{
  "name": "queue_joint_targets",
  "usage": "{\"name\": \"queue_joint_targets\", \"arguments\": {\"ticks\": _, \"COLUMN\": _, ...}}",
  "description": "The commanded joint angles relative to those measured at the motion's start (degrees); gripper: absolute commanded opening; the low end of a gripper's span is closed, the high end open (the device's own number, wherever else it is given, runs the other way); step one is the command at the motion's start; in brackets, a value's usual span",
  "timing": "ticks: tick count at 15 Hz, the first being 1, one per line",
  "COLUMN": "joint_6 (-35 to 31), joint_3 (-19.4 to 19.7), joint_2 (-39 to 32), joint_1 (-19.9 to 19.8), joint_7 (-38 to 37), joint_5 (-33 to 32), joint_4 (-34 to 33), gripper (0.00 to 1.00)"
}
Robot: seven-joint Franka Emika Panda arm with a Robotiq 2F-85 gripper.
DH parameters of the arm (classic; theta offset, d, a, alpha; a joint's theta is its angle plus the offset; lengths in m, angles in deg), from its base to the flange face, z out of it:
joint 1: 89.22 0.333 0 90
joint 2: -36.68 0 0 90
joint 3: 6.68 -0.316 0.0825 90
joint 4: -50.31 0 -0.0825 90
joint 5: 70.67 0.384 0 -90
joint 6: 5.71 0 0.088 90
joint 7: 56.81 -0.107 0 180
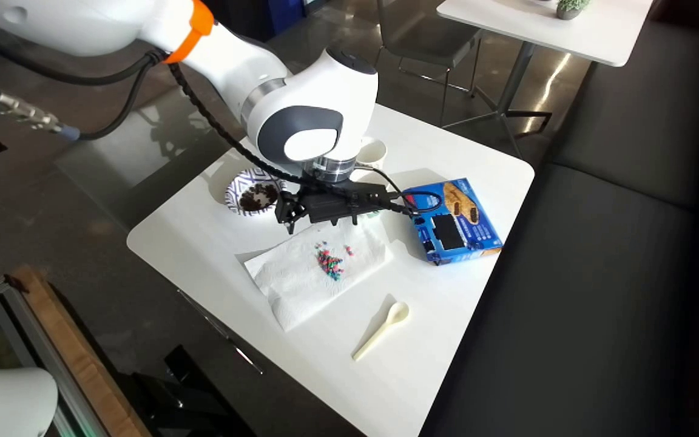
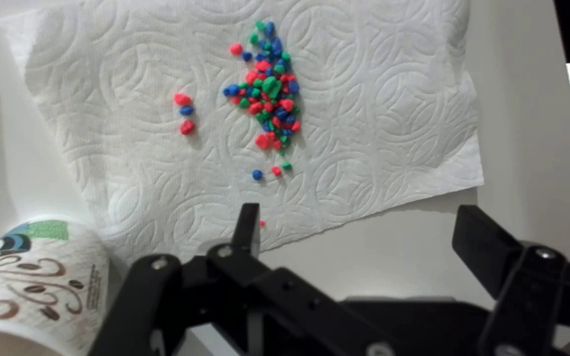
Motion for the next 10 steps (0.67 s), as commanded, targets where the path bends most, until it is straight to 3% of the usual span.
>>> {"name": "queue_joint_targets", "arguments": {"ticks": 1, "joint_6": -7.14, "joint_3": 0.28, "joint_2": 1.84, "joint_1": 0.95, "joint_7": 4.29, "joint_5": -3.52, "joint_4": 2.65, "gripper": 1.0}}
{"name": "queue_joint_targets", "arguments": {"ticks": 10, "joint_6": -17.37, "joint_3": -2.9, "joint_2": 3.99, "joint_1": -0.11, "joint_7": 12.5, "joint_5": -1.65, "joint_4": 3.82, "gripper": 1.0}}
